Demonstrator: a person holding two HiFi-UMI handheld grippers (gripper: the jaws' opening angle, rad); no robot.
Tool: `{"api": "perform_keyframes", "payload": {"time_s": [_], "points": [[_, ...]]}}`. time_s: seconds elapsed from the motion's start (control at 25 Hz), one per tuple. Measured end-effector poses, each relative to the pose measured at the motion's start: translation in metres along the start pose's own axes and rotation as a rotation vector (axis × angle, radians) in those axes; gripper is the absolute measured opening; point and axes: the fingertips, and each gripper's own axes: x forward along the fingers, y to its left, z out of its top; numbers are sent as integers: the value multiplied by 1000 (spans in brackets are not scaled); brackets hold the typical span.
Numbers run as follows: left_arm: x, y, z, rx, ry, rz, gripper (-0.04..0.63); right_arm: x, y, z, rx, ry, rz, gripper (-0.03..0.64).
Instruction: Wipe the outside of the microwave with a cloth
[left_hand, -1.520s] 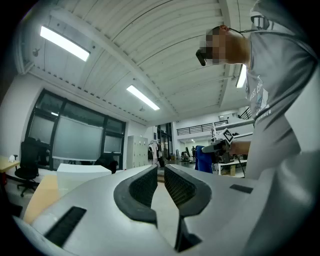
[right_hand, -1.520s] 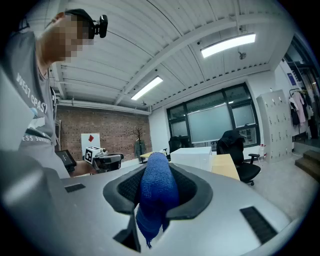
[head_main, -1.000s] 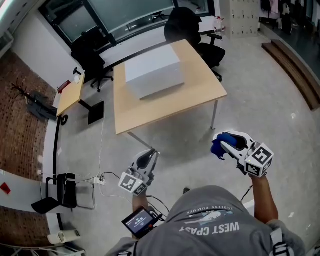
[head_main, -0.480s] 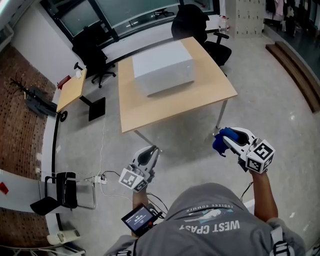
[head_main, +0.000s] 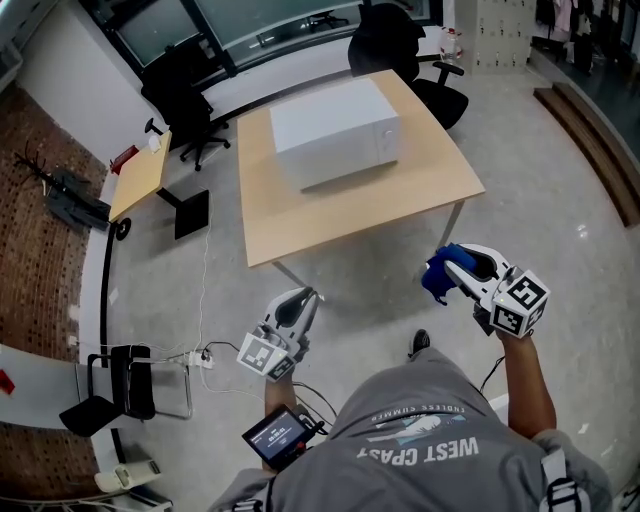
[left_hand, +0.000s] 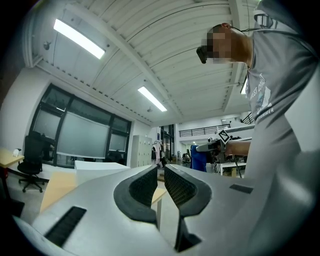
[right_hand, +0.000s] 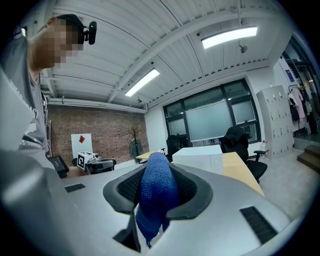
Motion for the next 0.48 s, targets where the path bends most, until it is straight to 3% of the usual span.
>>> {"api": "perform_keyframes", "payload": {"time_s": [0.48], "points": [[54, 72, -14, -17, 30, 56, 60, 77, -80, 7, 16, -4, 38, 129]]}}
